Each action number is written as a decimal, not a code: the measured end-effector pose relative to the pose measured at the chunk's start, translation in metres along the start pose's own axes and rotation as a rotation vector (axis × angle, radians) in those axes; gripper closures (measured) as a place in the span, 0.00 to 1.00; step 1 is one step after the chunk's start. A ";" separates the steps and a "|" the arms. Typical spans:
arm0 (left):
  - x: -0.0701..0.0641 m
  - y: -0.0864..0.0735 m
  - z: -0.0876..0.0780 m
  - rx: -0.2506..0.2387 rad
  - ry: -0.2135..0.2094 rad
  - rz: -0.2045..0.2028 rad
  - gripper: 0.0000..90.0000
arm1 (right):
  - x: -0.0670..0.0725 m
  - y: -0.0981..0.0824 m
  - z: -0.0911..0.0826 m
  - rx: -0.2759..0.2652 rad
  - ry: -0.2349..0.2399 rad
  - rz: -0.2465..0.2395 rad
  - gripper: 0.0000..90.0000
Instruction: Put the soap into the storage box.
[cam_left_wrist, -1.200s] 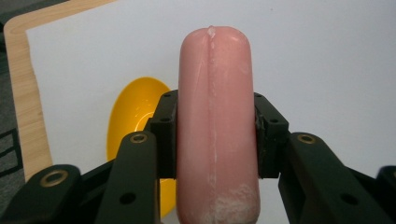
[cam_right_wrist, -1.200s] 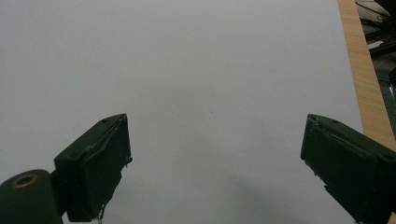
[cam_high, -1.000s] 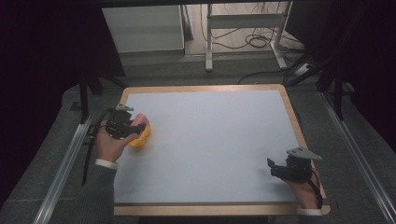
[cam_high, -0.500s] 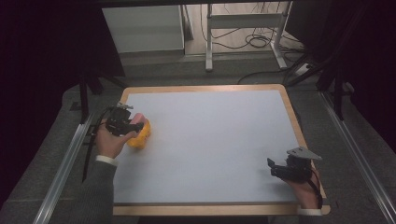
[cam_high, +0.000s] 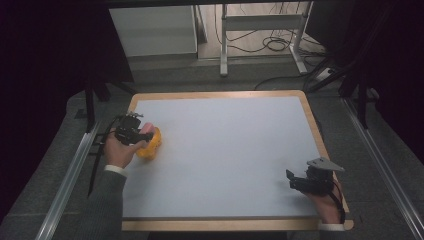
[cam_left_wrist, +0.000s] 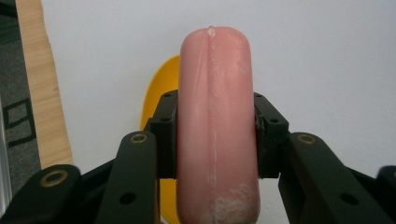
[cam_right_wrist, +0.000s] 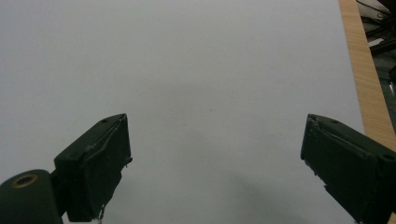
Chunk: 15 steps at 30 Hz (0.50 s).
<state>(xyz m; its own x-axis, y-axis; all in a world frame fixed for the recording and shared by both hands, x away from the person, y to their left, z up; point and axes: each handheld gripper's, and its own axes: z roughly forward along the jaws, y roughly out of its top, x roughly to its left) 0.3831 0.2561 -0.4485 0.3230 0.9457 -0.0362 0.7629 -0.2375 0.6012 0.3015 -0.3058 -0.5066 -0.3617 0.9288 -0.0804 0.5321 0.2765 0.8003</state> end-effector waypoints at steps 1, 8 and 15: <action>0.000 0.000 0.002 0.002 -0.001 -0.006 0.67 | 0.000 0.000 0.000 -0.001 0.000 0.000 0.09; 0.003 -0.003 0.013 0.031 0.005 -0.017 0.67 | 0.000 0.000 -0.001 -0.012 -0.004 0.000 0.09; 0.009 -0.006 0.022 0.051 0.010 -0.037 0.67 | 0.001 0.000 0.000 -0.006 -0.003 0.000 0.09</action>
<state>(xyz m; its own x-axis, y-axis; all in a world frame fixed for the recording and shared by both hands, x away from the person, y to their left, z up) 0.3938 0.2614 -0.4700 0.2886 0.9562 -0.0494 0.8017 -0.2131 0.5584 0.3011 -0.3053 -0.5063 -0.3594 0.9296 -0.0818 0.5274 0.2746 0.8040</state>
